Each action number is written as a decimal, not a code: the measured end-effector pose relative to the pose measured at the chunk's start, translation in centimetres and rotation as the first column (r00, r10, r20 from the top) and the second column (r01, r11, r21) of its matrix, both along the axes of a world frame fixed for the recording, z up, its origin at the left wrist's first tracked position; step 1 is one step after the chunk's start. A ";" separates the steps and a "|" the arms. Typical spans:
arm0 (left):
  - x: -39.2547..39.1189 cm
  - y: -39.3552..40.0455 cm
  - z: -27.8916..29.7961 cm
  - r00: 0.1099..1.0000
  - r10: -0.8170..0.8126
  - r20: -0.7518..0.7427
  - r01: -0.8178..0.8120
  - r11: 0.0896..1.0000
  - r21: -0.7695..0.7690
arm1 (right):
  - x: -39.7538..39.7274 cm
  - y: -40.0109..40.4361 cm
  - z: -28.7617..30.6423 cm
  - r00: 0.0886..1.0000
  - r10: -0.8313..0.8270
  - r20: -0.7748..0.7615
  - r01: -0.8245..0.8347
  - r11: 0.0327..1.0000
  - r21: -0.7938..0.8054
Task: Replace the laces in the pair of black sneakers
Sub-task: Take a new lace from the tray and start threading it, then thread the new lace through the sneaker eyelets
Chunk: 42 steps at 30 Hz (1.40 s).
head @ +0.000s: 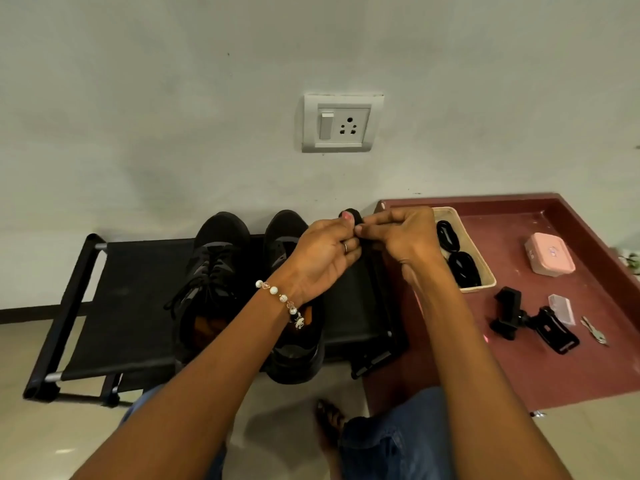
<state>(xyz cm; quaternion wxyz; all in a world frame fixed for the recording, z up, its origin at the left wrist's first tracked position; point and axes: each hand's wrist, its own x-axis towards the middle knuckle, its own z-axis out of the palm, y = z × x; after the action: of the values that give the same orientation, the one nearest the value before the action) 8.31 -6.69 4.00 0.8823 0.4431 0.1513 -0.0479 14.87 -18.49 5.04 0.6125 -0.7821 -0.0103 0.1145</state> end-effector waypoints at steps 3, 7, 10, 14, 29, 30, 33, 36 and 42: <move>0.6 -0.7 -0.2 0.995 0.097 -0.016 -0.096 0.994 0.050 | 0.8 -1.9 0.4 0.998 -0.036 -0.056 0.038 0.998 0.045; 1.5 -1.4 -1.1 0.978 0.197 -0.068 -0.189 0.976 0.108 | 3.3 -4.4 -0.6 0.975 -0.197 -0.103 0.207 0.974 0.096; 2.4 -1.8 -2.5 0.971 0.210 -0.116 -0.166 0.939 0.302 | 6.2 -6.3 -2.4 0.919 -0.360 -0.160 0.382 0.913 0.143; 4.1 -2.0 -4.2 0.971 0.210 -0.112 -0.136 0.875 0.465 | 9.3 -7.2 -6.0 0.851 -0.494 -0.180 0.512 0.856 0.072; 6.0 -2.4 -5.9 0.964 0.214 -0.159 -0.113 0.869 0.481 | 12.8 -6.7 -10.8 0.938 -0.277 0.206 0.346 0.760 -0.551; 5.9 -2.4 -5.9 0.964 0.214 -0.159 -0.112 0.867 0.486 | 12.8 -6.7 -10.8 0.943 -0.252 0.216 0.332 0.739 -0.587; 5.8 -2.2 -5.9 0.964 0.211 -0.162 -0.103 0.858 0.504 | 12.6 -6.6 -10.9 0.953 -0.205 0.223 0.302 0.697 -0.651; 5.7 -1.8 -5.9 0.963 0.214 -0.161 -0.104 0.853 0.511 | 12.3 -6.6 -10.8 0.952 -0.179 0.250 0.304 0.667 -0.680; 5.2 -1.0 -5.4 0.965 0.224 -0.140 -0.119 0.840 0.530 | 11.3 -6.1 -8.4 0.913 -0.245 0.327 0.385 0.783 -0.488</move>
<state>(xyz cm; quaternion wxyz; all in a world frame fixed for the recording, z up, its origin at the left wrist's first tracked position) 13.55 -7.67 -1.39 0.7123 0.6412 0.2838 0.0306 26.13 -24.58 -3.32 0.3701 -0.9213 0.0782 -0.0897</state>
